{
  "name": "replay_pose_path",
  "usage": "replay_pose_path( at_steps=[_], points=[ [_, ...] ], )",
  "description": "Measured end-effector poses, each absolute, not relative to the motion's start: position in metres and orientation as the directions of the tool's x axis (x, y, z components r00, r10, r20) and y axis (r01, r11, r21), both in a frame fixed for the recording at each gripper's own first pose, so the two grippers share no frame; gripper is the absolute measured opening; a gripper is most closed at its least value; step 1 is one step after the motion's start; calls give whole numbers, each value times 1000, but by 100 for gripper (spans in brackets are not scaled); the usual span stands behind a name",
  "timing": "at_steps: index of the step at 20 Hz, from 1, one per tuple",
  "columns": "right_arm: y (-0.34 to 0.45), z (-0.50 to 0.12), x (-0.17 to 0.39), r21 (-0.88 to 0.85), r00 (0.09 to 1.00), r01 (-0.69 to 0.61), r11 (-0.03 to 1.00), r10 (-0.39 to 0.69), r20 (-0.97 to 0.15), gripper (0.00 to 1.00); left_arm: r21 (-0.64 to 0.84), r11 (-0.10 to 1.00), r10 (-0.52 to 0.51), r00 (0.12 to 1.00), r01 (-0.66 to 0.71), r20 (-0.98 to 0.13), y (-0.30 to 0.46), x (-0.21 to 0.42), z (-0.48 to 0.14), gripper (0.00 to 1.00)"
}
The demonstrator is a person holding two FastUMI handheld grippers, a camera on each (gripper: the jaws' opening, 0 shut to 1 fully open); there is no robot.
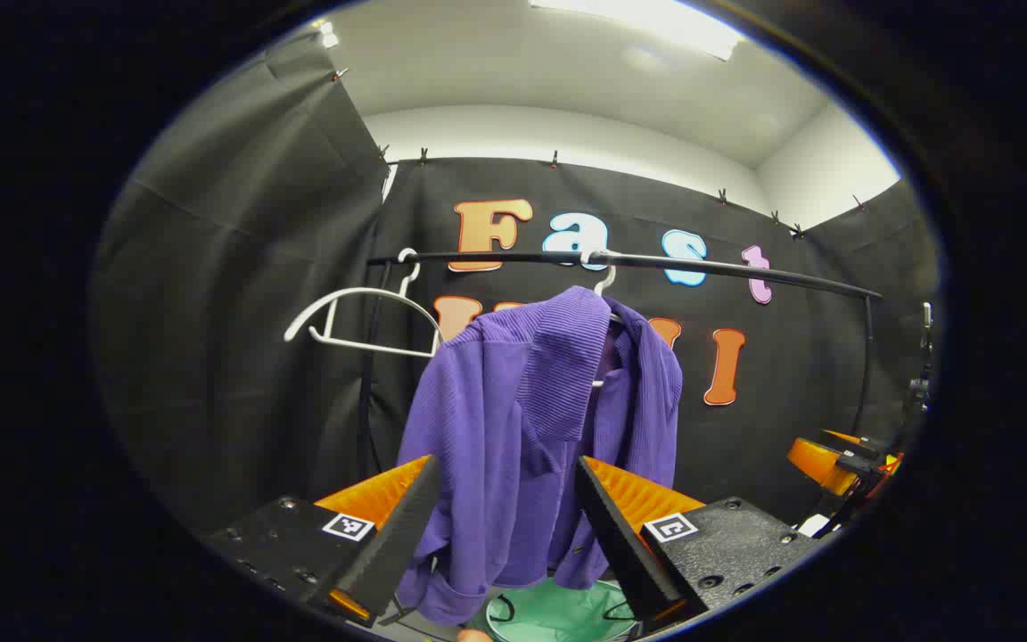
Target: Grasp the clothes on the hanger with both hands and then place them into the laundry hamper below.
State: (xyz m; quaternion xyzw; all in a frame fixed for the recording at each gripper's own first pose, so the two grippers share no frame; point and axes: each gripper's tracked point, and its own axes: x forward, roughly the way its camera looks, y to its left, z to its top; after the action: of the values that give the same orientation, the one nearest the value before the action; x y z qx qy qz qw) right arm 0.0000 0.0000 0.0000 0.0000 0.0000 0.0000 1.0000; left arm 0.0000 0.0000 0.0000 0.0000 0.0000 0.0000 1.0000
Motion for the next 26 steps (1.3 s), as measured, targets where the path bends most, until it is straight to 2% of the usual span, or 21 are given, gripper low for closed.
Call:
replay_pose_path(
  at_steps=[2,3,4,5,6,7,9,10,11,12,14,15,16,18,22,26],
  points=[
    [-8,1,1,-2,1000,15,1000,-15,6,98,-18,1000,0,1000,0,-18,-4,6,-8,95],
    [-9,1,0,-3,1000,18,1000,-18,6,98,-23,1000,0,1000,-1,-27,-5,9,-12,99],
    [-10,0,0,-4,1000,18,1000,-18,3,98,-28,1000,0,999,-1,-33,-6,9,-16,95],
    [-10,-1,1,-5,1000,17,1000,-17,1,92,-27,1000,0,999,-1,-38,-5,9,-17,92],
    [-11,-2,1,-6,1000,16,1000,-16,-2,92,-23,1000,6,999,-7,-39,-4,8,-17,92],
    [-12,-3,2,-7,1000,15,1000,-15,-4,99,-16,1000,13,999,-13,-35,-3,7,-15,92],
    [-13,-5,2,-10,1000,16,1000,-16,-8,99,4,1000,29,1000,-29,-11,-2,6,-9,95],
    [-13,-6,2,-11,1000,15,1000,-15,-9,92,18,999,38,999,-39,9,0,5,-3,92],
    [-13,-6,3,-12,1000,15,1000,-15,-9,92,30,999,45,999,-45,27,0,3,3,92],
    [-13,-7,3,-13,1000,16,1000,-16,-8,99,36,998,46,998,-48,40,1,1,7,91],
    [-13,-8,3,-17,1000,20,1000,-20,-9,99,44,998,42,998,-44,52,-1,0,11,95],
    [-14,-8,3,-19,1000,22,1000,-23,-9,99,48,998,40,998,-43,55,-1,0,11,92],
    [-14,-8,3,-21,1000,24,999,-25,-10,99,53,998,38,998,-41,58,-3,0,11,95],
    [-13,-9,2,-22,1000,26,999,-26,-10,99,57,998,34,998,-37,57,-6,1,10,92],
    [-14,-8,1,-23,999,31,999,-32,-7,99,54,998,24,998,-27,49,-10,1,7,99],
    [-15,-6,-2,-26,999,35,999,-35,0,99,64,998,22,998,-25,59,-12,-2,11,92]
  ],
)
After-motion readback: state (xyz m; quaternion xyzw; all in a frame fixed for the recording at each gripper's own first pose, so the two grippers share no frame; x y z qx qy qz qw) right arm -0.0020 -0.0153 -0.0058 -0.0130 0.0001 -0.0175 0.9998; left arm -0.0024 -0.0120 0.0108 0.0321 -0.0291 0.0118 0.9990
